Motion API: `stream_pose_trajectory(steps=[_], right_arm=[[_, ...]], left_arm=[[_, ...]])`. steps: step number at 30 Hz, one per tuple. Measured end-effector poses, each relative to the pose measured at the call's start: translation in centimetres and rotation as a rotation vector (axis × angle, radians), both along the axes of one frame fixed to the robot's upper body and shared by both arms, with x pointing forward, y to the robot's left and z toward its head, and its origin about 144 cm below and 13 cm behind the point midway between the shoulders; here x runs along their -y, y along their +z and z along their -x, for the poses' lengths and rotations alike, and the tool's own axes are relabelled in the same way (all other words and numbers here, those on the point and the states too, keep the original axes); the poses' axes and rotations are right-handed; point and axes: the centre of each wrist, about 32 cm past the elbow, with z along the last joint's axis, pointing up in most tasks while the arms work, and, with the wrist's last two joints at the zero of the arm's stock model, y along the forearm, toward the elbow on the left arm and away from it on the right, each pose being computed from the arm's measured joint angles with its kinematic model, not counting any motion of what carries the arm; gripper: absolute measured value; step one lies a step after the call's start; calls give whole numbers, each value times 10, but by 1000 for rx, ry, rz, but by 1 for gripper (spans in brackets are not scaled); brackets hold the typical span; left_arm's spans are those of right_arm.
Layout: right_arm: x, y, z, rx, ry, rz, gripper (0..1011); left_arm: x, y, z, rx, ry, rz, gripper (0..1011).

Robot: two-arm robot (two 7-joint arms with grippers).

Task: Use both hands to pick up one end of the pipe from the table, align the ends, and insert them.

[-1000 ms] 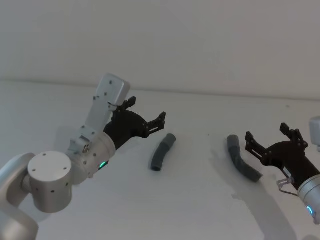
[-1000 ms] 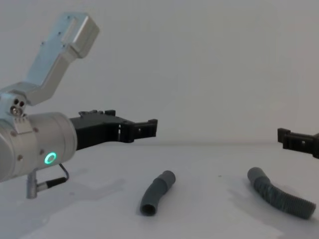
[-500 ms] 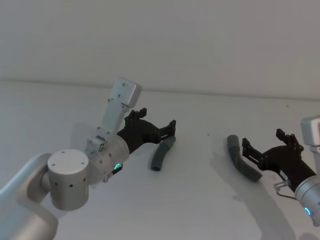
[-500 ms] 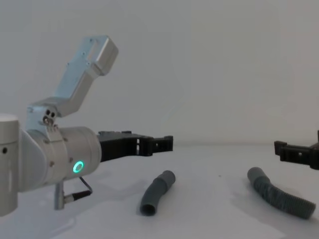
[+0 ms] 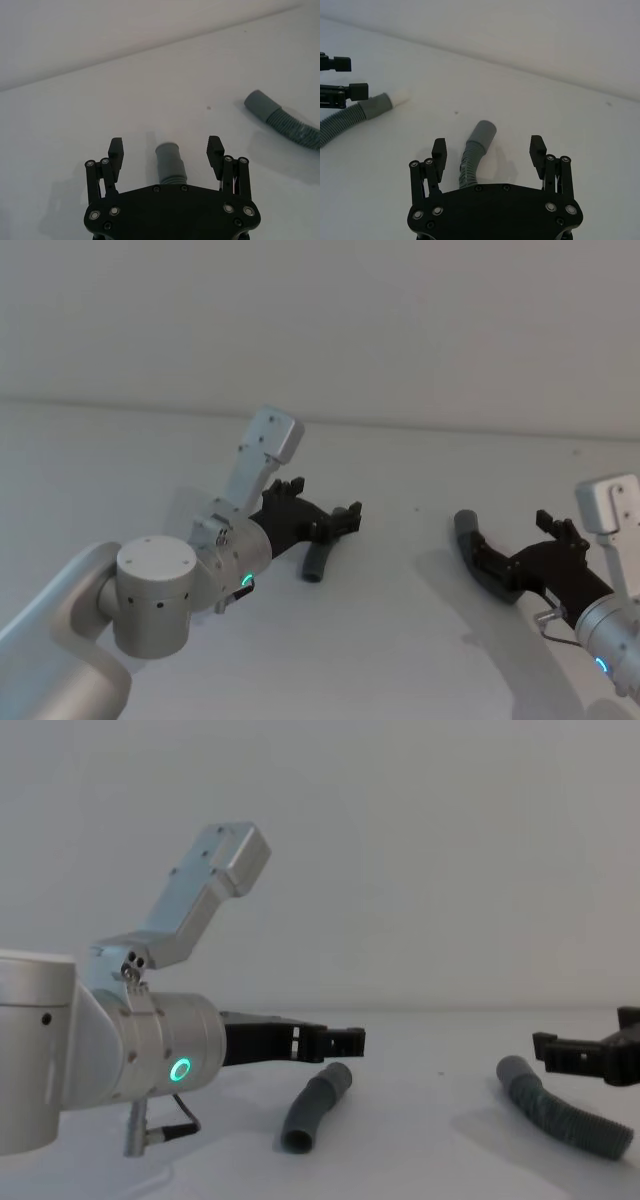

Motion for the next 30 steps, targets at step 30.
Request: stream_pose_trajectory(steps=[30], right_arm=[[-7, -15, -18, -122, 15, 54, 1002]], left_arm=[[-1, 0, 0, -101, -36, -105, 1001]])
